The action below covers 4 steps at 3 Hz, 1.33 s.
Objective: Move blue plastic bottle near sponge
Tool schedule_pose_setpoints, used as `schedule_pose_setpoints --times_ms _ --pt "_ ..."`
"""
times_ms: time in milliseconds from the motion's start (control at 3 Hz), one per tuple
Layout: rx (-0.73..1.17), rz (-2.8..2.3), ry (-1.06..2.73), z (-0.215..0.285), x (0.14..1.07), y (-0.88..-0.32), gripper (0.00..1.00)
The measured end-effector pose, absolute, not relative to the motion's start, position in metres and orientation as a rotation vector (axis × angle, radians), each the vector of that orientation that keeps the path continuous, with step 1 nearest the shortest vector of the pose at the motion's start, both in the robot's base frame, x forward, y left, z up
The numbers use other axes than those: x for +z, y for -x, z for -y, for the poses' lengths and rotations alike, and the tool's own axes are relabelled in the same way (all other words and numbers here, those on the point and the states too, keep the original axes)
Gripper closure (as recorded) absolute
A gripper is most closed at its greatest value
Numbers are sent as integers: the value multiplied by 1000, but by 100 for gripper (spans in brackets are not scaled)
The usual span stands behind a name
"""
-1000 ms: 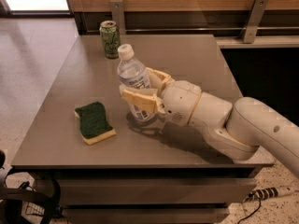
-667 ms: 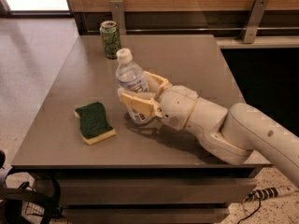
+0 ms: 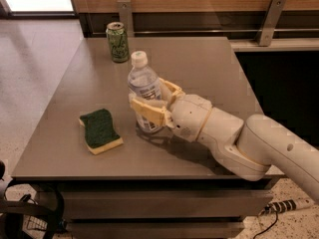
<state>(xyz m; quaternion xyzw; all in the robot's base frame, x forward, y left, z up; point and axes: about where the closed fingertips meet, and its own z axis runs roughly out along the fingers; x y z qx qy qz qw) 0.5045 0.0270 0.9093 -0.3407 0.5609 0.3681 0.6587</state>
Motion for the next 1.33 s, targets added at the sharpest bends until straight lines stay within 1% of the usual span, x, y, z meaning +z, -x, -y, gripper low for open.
schedule_pose_setpoints --times_ms 333,1000,1333 --pt "835 -1268 774 -29 910 -504 62" --pt "838 -1264 781 -33 912 -503 15" --pt "840 -1262 784 -34 912 -502 0"
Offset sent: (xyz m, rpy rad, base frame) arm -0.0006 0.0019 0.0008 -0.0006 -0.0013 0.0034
